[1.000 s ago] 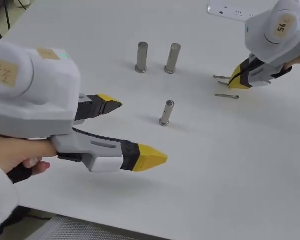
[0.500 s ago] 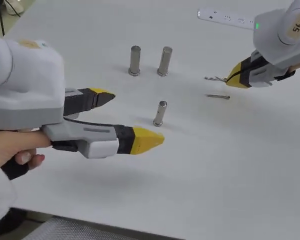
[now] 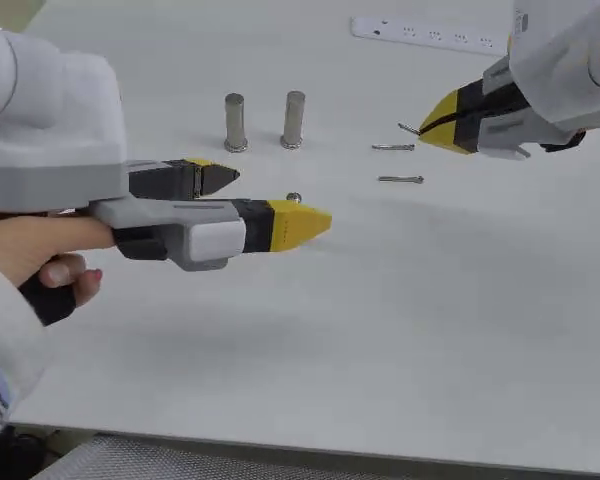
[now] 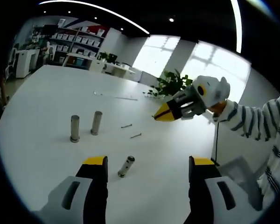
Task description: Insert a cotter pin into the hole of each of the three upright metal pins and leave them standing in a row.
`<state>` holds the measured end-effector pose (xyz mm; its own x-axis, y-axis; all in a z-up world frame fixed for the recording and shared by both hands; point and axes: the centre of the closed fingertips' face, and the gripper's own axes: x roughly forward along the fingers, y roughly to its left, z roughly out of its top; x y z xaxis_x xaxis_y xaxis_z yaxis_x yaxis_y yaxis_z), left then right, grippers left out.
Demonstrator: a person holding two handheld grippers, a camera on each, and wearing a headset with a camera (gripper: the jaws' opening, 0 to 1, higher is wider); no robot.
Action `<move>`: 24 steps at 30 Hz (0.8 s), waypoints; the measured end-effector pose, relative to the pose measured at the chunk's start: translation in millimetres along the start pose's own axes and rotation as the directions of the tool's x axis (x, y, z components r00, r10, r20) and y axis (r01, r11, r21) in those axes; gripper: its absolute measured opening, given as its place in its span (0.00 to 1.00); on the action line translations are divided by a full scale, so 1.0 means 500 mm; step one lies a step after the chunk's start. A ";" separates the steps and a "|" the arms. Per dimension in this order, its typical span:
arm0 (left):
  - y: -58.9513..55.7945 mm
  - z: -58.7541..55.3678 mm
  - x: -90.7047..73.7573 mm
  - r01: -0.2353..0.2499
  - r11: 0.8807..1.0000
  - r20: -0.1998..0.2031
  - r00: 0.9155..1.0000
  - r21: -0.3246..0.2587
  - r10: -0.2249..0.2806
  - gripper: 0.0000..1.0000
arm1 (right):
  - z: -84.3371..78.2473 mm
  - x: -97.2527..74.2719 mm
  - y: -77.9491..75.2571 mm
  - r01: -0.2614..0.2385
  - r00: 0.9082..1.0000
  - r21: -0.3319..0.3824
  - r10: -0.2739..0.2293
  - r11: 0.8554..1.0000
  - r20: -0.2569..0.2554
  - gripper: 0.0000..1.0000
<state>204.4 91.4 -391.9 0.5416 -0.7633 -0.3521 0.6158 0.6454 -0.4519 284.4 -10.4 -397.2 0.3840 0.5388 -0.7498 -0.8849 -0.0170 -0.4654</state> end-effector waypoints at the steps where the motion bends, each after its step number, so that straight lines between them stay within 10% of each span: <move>1: 0.004 0.003 0.003 0.000 1.000 0.001 1.000 -0.010 0.000 0.66 | 0.003 -0.002 0.002 0.002 1.000 -0.004 -0.002 1.000 0.001 0.00; 24: -0.096 0.040 0.038 0.156 0.983 0.064 0.987 -0.097 -0.150 0.24 | 0.121 -0.053 0.089 0.050 0.992 -0.099 -0.038 0.994 0.123 0.00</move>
<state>196.4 46.5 -360.5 0.4790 -0.8479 -0.2270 0.6339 0.5131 -0.5788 219.0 25.6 -369.8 0.3820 0.6388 -0.6679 -0.8341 -0.0729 -0.5467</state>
